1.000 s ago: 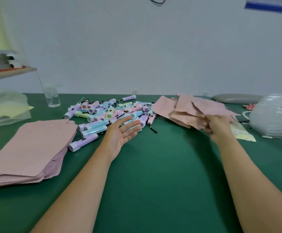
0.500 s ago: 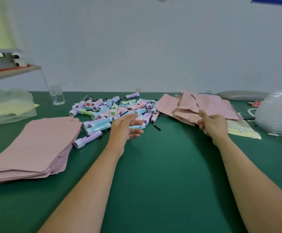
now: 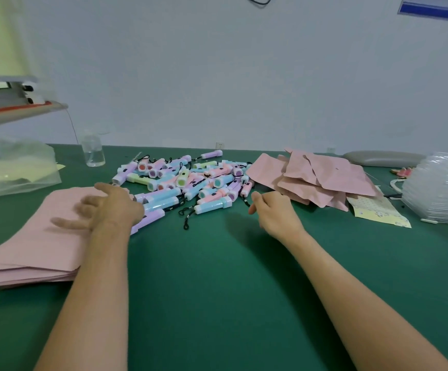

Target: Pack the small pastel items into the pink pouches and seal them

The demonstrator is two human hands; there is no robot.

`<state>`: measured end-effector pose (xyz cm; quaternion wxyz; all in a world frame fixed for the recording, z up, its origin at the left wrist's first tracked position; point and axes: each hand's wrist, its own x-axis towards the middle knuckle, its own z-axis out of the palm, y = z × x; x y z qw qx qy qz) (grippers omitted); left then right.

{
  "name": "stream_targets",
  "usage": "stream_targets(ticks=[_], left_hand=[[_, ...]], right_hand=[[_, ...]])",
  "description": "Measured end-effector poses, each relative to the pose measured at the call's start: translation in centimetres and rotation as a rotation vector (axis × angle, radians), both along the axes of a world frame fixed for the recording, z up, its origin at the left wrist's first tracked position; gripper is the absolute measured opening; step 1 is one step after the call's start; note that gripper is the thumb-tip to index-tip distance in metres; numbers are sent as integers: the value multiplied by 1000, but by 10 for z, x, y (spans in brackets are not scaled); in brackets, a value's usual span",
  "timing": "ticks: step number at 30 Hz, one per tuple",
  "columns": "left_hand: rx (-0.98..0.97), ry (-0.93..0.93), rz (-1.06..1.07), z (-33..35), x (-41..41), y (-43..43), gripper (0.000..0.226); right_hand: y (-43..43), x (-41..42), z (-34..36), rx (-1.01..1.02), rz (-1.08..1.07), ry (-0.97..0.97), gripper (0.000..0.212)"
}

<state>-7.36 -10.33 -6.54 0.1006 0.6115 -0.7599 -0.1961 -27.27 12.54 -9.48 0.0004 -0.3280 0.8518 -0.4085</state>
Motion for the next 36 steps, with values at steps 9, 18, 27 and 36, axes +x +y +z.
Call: stream_targets(ticks=[9, 18, 27, 36], left_hand=[[-52, 92, -25, 1, -1, -2, 40], [-703, 1359, -58, 41, -29, 56, 30], [378, 1565, -72, -42, -92, 71, 32], [709, 1669, 12, -45, -81, 41, 9]], right_hand=[[4, -4, -9, -21, -44, -34, 52], [-13, 10, -6, -292, 76, -176, 51], [-19, 12, 23, -601, 283, -831, 36], [-1, -14, -5, -540, 70, -542, 42]])
